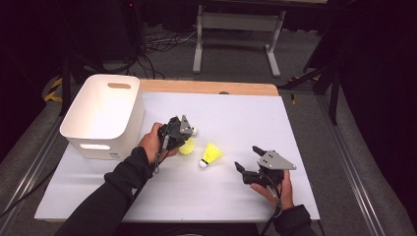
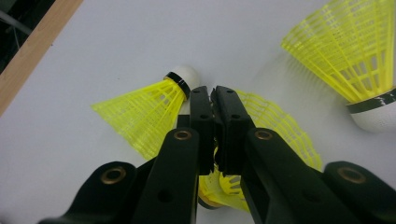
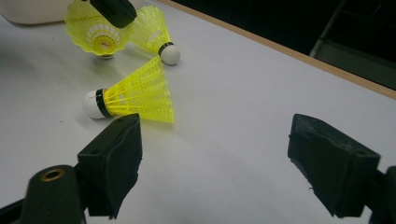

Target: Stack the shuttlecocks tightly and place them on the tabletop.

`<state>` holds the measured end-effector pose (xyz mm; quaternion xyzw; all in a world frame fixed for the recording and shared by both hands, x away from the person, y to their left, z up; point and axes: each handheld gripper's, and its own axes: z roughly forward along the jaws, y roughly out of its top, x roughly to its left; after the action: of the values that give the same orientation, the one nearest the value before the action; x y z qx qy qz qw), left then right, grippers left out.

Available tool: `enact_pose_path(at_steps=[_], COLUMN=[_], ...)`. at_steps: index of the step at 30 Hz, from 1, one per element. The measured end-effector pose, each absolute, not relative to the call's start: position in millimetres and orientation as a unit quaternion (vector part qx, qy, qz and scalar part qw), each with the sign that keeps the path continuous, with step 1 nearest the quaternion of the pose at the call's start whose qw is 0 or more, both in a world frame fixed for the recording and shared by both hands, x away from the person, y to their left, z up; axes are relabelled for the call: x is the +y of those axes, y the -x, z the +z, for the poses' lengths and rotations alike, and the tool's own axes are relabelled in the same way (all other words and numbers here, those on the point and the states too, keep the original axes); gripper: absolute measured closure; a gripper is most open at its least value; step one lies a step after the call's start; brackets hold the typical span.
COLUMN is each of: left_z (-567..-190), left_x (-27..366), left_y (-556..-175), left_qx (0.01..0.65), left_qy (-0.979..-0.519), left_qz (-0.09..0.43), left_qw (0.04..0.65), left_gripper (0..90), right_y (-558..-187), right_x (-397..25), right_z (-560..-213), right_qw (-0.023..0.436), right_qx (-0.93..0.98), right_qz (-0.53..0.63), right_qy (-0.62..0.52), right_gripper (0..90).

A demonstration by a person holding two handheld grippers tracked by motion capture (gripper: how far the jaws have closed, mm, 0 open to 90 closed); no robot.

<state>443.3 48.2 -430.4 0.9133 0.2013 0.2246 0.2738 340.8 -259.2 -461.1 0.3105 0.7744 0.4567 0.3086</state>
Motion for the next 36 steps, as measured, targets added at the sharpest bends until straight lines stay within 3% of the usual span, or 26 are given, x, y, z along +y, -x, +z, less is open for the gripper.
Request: enact_pose_path(at_steps=[17,36], left_z=[-416.6,-439.5], left_x=[73.7,51.5], left_y=[-443.2,-455.0], left_qx=[0.192,0.18], left_qy=[-0.924,-0.93], left_qz=[0.245,0.225], left_qw=[0.223,0.228], left_gripper=[88.7,87.2], right_y=[-341.5,-342.1], right_x=[-257.7,-256.4], right_z=[-462.3,-464.0], right_qw=[0.303,0.299], right_qx=[0.778,0.782], right_qz=[0.455,0.451], right_qy=[-0.309,-0.308], right_gripper=[18.7,18.1])
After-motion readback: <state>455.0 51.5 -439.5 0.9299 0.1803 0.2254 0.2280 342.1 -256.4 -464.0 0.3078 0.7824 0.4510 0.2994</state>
